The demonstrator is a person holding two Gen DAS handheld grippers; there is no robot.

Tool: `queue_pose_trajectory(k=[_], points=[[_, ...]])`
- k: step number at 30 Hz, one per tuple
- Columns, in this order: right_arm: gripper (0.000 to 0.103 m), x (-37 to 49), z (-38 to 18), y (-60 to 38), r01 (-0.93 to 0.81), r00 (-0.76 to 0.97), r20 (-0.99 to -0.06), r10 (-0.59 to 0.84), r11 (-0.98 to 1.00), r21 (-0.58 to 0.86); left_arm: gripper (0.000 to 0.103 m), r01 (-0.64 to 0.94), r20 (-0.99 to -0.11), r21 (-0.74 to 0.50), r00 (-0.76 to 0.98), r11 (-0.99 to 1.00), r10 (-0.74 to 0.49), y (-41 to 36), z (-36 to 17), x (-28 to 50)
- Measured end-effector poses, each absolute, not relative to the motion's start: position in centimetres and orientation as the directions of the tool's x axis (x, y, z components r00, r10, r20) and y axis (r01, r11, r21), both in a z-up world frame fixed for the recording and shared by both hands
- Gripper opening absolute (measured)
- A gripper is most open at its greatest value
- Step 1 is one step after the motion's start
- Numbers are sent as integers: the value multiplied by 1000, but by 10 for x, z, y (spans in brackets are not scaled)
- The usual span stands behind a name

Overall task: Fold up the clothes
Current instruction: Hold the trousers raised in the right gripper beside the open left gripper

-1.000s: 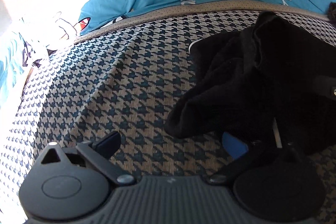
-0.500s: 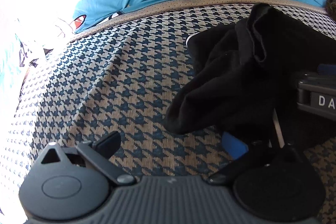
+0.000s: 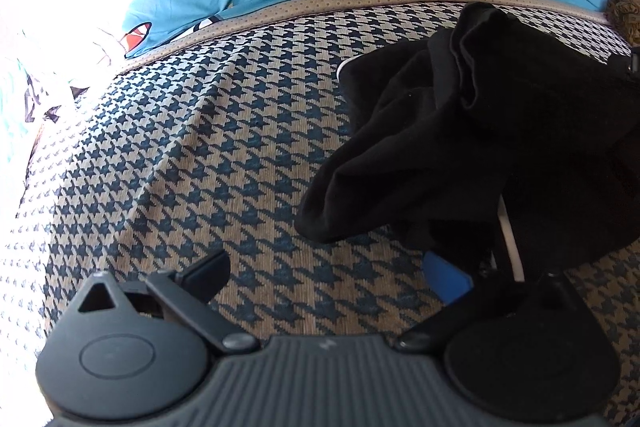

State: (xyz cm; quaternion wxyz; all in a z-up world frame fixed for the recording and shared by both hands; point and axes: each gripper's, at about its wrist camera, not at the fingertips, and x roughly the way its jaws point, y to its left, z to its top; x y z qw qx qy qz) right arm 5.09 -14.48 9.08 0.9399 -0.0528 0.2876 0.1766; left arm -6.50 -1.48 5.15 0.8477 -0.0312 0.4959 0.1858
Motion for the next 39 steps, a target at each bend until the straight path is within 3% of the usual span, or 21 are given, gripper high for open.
queue_pose_trajectory(k=[3, 5, 10, 17, 28, 33, 35, 37, 39], points=[[7, 61, 92, -159, -221, 805, -565, 181, 975, -3, 103, -332, -854, 134, 439, 934, 278, -19, 49, -66], [8, 68, 92, -169, -209, 777, -596, 200, 976, 55, 103, -324, -855, 135, 439, 936, 276, -22, 49, -65], [43, 59, 87, -160, -353, 688, -641, 341, 928, 115, 103, -319, -858, 115, 444, 941, 256, -24, 51, -66], [48, 39, 81, -136, -534, 584, -652, 483, 834, 141, 103, -327, -861, 103, 443, 939, 249, -19, 53, -69], [72, 18, 76, -108, -729, 436, -645, 628, 666, 155, 103, -437, -839, 135, 428, 889, 337, 10, 58, -78], [72, 13, 69, -97, -726, 496, -653, 572, 686, 49, 103, -415, -843, 131, 431, 900, 321, 10, 58, -78], [57, 13, 67, -95, -709, 536, -646, 544, 706, 7, 103, -407, -844, 133, 432, 904, 319, 8, 58, -78], [26, 17, 67, -95, -684, 557, -642, 527, 730, 5, 103, -401, -844, 128, 436, 907, 311, 7, 59, -79], [13, 23, 68, -97, -661, 567, -639, 520, 750, 24, 103, -395, -847, 112, 442, 912, 296, 7, 60, -79]])
